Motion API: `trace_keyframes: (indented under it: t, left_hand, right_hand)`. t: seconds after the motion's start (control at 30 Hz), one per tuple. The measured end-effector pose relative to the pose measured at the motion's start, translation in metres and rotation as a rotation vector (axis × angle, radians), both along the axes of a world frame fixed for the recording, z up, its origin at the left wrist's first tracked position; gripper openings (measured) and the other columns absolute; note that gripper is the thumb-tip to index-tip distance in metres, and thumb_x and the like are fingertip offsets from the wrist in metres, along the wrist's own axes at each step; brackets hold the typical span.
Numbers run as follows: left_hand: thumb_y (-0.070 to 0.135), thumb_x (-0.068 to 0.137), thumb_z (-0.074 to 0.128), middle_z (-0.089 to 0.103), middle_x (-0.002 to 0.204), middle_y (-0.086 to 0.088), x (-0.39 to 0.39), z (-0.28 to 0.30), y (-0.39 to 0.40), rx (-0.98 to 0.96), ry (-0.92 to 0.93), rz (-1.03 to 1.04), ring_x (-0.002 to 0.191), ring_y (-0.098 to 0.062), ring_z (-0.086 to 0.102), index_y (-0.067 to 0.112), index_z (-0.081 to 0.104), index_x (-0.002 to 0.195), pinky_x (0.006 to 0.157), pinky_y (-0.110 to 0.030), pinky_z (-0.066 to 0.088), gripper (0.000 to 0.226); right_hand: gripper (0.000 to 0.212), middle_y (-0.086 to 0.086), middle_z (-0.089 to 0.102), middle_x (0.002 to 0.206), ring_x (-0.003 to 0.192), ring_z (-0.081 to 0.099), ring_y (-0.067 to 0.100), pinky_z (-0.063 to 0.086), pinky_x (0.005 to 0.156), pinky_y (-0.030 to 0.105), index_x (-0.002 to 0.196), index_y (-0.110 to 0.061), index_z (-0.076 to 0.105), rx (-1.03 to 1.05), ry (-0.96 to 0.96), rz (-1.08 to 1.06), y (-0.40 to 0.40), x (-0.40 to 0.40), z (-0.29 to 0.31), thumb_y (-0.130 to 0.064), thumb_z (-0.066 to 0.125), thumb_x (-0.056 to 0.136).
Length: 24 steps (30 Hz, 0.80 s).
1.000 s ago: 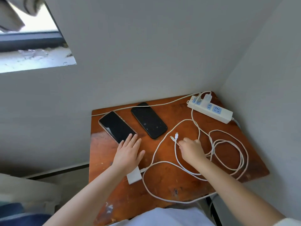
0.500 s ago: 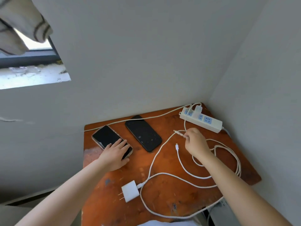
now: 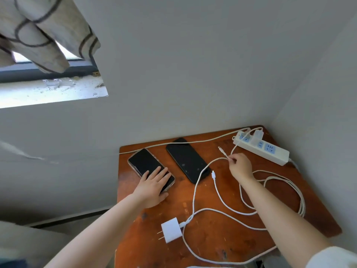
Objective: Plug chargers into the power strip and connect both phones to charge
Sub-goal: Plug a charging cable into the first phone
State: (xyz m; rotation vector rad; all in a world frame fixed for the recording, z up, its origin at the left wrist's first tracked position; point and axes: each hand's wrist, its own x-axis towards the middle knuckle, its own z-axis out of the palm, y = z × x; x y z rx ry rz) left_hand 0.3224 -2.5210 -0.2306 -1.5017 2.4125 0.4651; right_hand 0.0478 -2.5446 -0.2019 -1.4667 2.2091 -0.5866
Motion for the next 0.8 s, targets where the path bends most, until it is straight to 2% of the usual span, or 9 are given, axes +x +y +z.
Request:
trace_keyframes:
  t: [0.17,0.33,0.57,0.67,0.8]
  left_hand:
    - [0.042,0.095,0.033,-0.007,0.156,0.002,0.001,-0.007,0.000,-0.006,0.016,0.018,0.141,-0.020,-0.014,0.028,-0.001,0.144,0.111,-0.041,-0.012,0.061]
    - [0.046,0.095,0.028,-0.009,0.156,0.003,0.000,-0.012,0.001,-0.017,0.025,0.036,0.141,-0.020,-0.016,0.029,-0.001,0.144,0.109,-0.039,-0.016,0.060]
    - [0.048,0.095,0.024,-0.010,0.155,0.002,-0.002,-0.008,0.002,0.004,0.003,0.039,0.141,-0.020,-0.017,0.028,-0.003,0.144,0.110,-0.039,-0.016,0.059]
    - [0.047,0.095,0.024,-0.010,0.155,0.001,-0.002,-0.006,0.003,0.005,-0.003,0.033,0.141,-0.020,-0.017,0.027,-0.003,0.144,0.111,-0.040,-0.015,0.059]
    - [0.046,0.096,0.024,-0.011,0.155,0.000,-0.003,-0.005,0.003,0.001,-0.008,0.033,0.141,-0.021,-0.017,0.026,-0.004,0.144,0.111,-0.040,-0.015,0.059]
  right_hand:
    - [0.023,0.020,0.056,0.117,0.102,0.058,0.029,0.038,0.076,0.021,0.112,0.002,0.057,-0.002,0.085,0.050,0.010,0.000,-0.011,-0.003,0.046,0.092]
    - [0.023,0.019,0.061,0.113,0.102,0.058,0.029,0.045,0.081,0.028,0.111,0.001,0.058,-0.030,0.086,0.049,0.021,-0.006,-0.015,-0.004,0.046,0.092]
    - [0.022,0.016,0.064,0.108,0.098,0.061,0.027,0.047,0.076,0.027,0.111,-0.002,0.056,-0.094,0.134,0.089,0.028,-0.011,-0.015,-0.008,0.044,0.094]
    - [0.025,0.017,0.061,0.110,0.096,0.062,0.028,0.051,0.076,0.030,0.116,-0.003,0.051,-0.075,0.204,0.136,0.031,-0.014,-0.015,-0.005,0.047,0.092]
    - [0.031,0.017,0.059,0.115,0.102,0.060,0.028,0.051,0.083,0.030,0.121,-0.003,0.049,-0.017,0.230,0.183,0.036,-0.021,-0.014,0.000,0.050,0.090]
